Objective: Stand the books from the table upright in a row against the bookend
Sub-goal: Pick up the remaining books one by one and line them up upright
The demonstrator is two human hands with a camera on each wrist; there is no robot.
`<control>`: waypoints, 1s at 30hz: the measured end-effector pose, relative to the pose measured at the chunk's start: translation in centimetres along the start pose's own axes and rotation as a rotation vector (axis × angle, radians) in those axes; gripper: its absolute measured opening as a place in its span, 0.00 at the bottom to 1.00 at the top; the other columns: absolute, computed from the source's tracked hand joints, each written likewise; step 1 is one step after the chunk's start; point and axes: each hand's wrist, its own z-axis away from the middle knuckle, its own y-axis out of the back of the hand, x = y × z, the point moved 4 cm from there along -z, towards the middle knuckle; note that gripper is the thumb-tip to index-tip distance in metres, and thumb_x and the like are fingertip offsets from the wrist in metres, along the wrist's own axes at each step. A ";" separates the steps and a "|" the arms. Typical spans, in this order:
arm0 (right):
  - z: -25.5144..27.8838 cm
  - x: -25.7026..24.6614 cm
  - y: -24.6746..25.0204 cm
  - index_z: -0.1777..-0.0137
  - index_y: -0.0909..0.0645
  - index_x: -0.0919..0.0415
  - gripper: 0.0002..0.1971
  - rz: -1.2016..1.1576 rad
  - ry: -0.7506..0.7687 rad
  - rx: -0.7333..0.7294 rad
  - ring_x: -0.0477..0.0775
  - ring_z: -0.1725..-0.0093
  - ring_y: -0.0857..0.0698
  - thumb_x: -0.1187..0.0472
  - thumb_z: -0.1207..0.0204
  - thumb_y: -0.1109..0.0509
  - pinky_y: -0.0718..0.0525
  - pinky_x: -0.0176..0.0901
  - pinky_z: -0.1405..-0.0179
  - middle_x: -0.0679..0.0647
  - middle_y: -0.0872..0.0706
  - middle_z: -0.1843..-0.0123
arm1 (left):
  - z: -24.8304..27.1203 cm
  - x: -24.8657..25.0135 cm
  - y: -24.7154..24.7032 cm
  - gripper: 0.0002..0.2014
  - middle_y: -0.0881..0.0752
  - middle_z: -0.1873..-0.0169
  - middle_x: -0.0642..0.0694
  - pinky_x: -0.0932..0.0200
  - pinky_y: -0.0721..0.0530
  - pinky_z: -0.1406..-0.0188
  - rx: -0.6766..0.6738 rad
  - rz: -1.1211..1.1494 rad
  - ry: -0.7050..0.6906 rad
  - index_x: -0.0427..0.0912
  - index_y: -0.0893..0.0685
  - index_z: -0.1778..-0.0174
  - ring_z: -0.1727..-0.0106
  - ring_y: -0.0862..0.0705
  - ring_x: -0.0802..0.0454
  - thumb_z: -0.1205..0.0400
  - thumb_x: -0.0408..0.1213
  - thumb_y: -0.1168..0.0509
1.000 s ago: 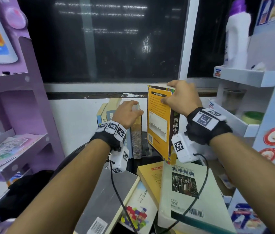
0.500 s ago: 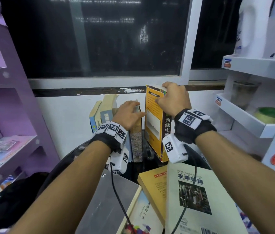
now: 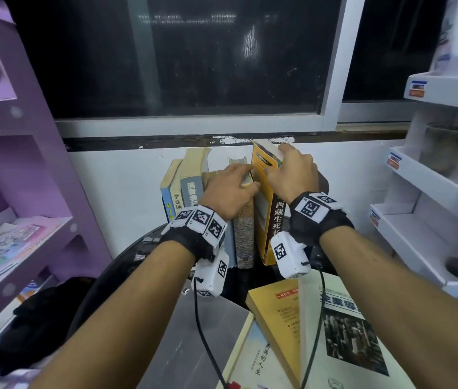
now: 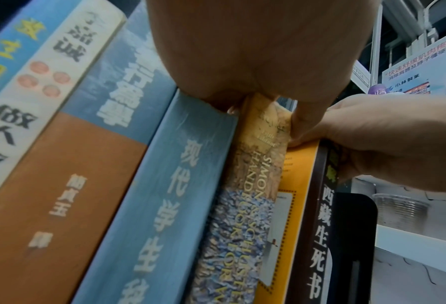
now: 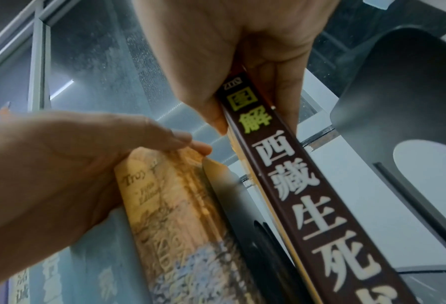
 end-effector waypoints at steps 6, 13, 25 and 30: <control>-0.2 -0.4 -1.6 0.43 0.19 0.56 0.15 -0.017 0.009 -0.004 0.68 0.51 0.15 0.51 0.27 0.31 0.14 0.55 0.52 0.62 0.12 0.51 | 0.2 0.3 0.3 0.26 0.29 0.23 0.44 0.49 0.33 0.26 0.013 0.008 -0.017 0.46 0.32 0.21 0.24 0.29 0.45 0.16 0.48 0.41; 0.0 -0.3 -1.6 0.32 0.22 0.54 0.21 -0.083 0.002 -0.048 0.69 0.43 0.17 0.50 0.24 0.32 0.18 0.53 0.45 0.63 0.13 0.43 | -0.1 -0.1 0.0 0.42 0.33 0.21 0.46 0.45 0.33 0.23 -0.057 -0.035 -0.008 0.46 0.37 0.19 0.23 0.32 0.46 0.27 0.48 0.26; 0.6 -1.7 -1.3 0.32 0.26 0.49 0.27 -0.215 -0.042 -0.285 0.68 0.43 0.17 0.37 0.27 0.43 0.15 0.63 0.47 0.64 0.18 0.38 | 0.0 -0.7 0.3 0.45 0.25 0.26 0.46 0.51 0.31 0.25 -0.005 0.031 -0.023 0.44 0.32 0.22 0.26 0.28 0.48 0.34 0.47 0.19; 0.9 -1.9 -1.0 0.31 0.27 0.52 0.27 -0.194 -0.020 -0.329 0.68 0.45 0.16 0.38 0.25 0.43 0.13 0.64 0.52 0.64 0.18 0.39 | 0.0 -0.8 0.0 0.46 0.26 0.26 0.46 0.48 0.30 0.25 -0.004 0.012 -0.028 0.44 0.33 0.21 0.26 0.28 0.48 0.33 0.49 0.20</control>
